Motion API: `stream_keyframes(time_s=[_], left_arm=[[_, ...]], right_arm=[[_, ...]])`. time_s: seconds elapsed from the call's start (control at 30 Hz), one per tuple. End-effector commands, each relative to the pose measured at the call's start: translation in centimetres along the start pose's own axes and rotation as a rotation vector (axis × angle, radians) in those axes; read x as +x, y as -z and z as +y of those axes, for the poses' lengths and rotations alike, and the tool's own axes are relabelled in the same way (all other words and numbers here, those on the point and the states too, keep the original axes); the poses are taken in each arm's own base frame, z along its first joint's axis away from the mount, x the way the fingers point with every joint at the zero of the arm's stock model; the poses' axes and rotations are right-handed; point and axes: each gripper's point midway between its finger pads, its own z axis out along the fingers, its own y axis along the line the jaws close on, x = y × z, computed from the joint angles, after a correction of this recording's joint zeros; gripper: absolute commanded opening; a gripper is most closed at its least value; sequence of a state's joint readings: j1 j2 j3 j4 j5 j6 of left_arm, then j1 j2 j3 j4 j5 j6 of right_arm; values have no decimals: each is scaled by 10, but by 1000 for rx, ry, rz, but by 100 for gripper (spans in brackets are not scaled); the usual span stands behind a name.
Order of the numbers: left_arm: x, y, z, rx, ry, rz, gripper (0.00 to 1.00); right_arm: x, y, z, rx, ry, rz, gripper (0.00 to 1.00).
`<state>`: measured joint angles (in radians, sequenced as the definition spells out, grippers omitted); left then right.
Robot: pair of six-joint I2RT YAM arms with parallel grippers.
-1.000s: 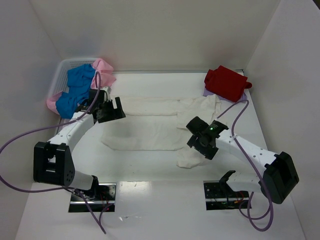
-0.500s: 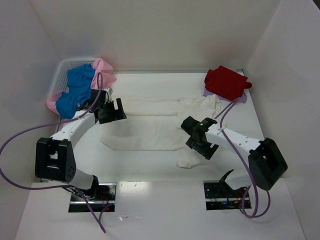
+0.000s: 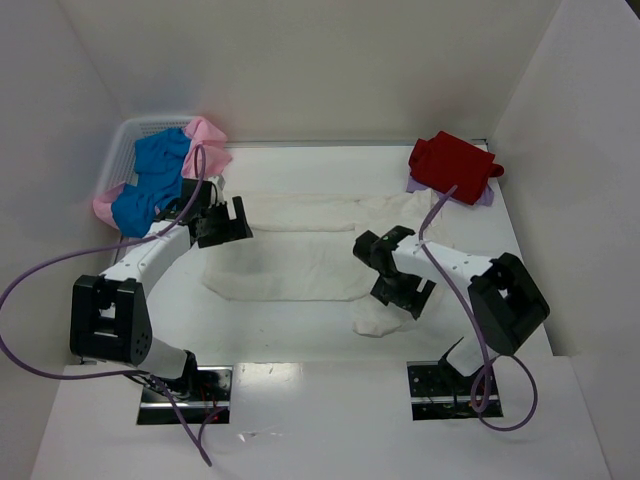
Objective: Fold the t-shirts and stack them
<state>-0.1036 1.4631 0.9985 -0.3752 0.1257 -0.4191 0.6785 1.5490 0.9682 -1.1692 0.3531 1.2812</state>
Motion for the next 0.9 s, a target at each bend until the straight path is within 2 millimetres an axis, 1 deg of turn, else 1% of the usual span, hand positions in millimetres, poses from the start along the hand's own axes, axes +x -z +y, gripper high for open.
stream_keyframes(time_s=[0.0,0.1,0.17,0.27,0.4,0.47,0.53,0.57,0.63,0.7,0.73,0.8,0.83,0.87], left_arm=[[-12,2,-1,-6,-16,-34,96],[-12,2,-1,-6,-16,-34,96],[-15,5,-1,-12,-18,-47,96],[-14,5,1,-20,-17,-43,96],[-17,8,5,-34,-10,-56,96],[-17,8,5,-34,-10,-56,96],[-17,8,5,-34,-10,-56,96],[-17,8,5,-34,-10,-56,96],[-17,8,6,-36,-10,-56,96],[-17,8,7,-43,-10,-59,98],[-17,8,7,-43,-10,-59,98],[-18,8,8,-52,-10,-61,98],[-16,8,9,-54,-9,-54,98],[-16,8,9,-55,-9,-53,98]], right_arm=[[-4,6,-15,75,55,-18,85],[-3,6,-17,83,73,-15,78],[-2,3,-17,102,81,-10,75],[-1,-1,-16,123,99,-4,68],[0,-5,-16,147,127,-8,64],[0,-5,-14,147,127,-8,59],[1,-7,-17,172,138,-1,54],[1,-7,-17,174,137,-1,51],[2,-9,-17,180,132,0,40],[2,-9,-17,181,132,0,32],[2,-9,-17,181,132,0,21],[2,-8,-17,179,131,0,9],[1,-6,-16,169,127,-3,0],[1,-6,-16,168,127,-3,0]])
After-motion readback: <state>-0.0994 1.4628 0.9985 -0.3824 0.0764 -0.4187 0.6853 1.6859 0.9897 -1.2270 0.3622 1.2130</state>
